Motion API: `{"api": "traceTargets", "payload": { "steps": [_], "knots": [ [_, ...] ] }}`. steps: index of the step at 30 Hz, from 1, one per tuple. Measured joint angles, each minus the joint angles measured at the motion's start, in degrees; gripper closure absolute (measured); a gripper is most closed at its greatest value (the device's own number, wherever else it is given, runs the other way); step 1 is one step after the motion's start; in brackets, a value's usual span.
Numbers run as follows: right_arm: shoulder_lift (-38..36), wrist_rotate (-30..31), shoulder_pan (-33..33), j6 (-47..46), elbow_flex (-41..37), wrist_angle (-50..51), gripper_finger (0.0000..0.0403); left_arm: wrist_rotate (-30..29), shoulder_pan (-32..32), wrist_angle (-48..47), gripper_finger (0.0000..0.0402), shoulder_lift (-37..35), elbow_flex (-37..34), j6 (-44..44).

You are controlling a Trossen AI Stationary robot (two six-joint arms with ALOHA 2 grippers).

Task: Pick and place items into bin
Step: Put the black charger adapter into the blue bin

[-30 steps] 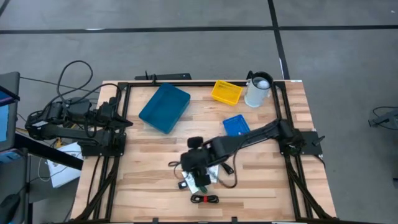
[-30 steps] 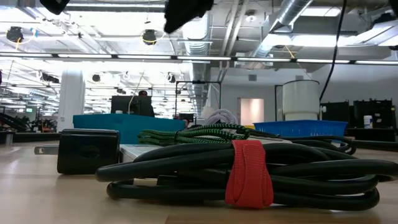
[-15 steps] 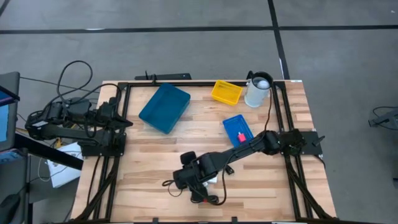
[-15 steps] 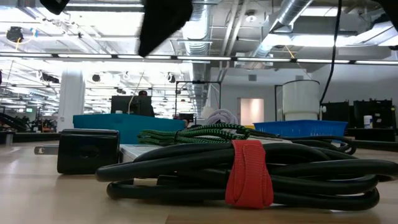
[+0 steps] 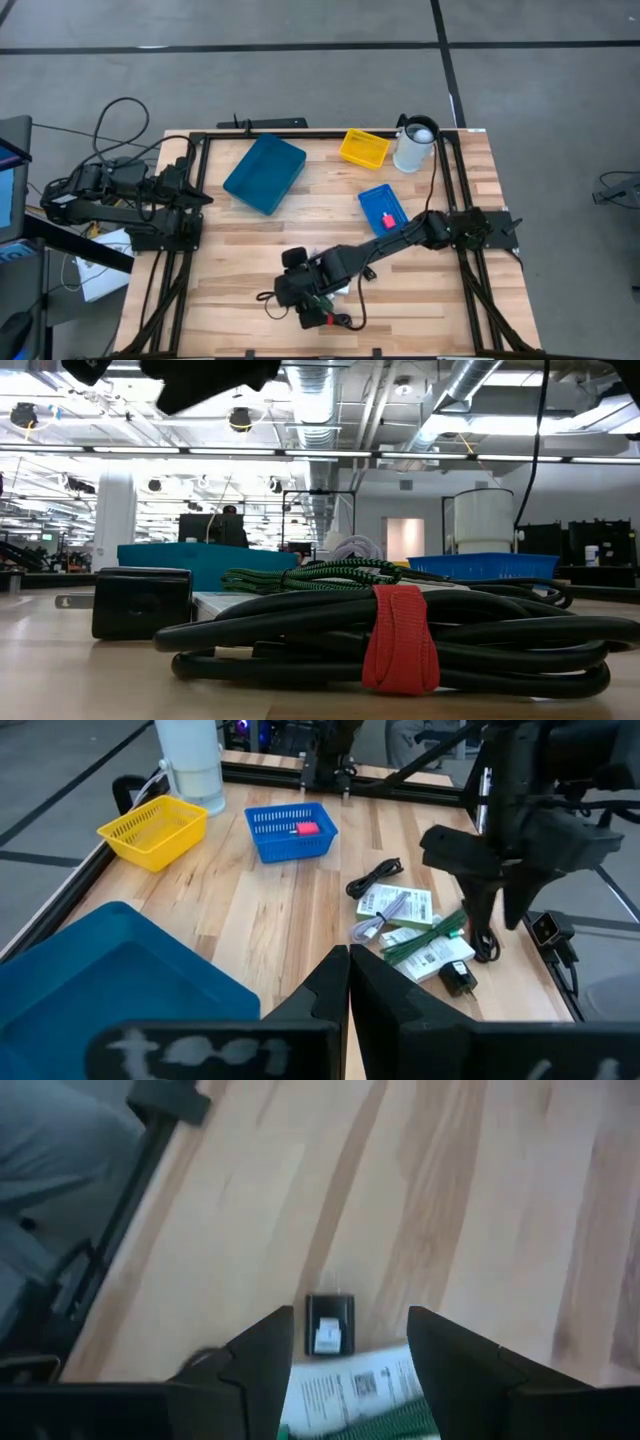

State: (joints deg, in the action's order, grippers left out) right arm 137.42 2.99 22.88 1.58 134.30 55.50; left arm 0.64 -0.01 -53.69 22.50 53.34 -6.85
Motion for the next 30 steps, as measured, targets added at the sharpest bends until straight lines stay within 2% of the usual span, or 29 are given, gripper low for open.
{"api": "traceTargets", "payload": {
  "steps": [14, 30],
  "knots": [
    [4.67, 0.25, 1.87, -0.06, 0.22, -4.93, 0.0193, 0.0, 0.0, -0.02, 0.0401, 0.01, 0.0, 0.0],
    [6.3, 3.15, 1.17, -0.04, -0.07, -3.3, 0.0166, 0.0, -0.02, -0.02, 0.0401, 0.02, 0.0, 0.0]
  ]
}}
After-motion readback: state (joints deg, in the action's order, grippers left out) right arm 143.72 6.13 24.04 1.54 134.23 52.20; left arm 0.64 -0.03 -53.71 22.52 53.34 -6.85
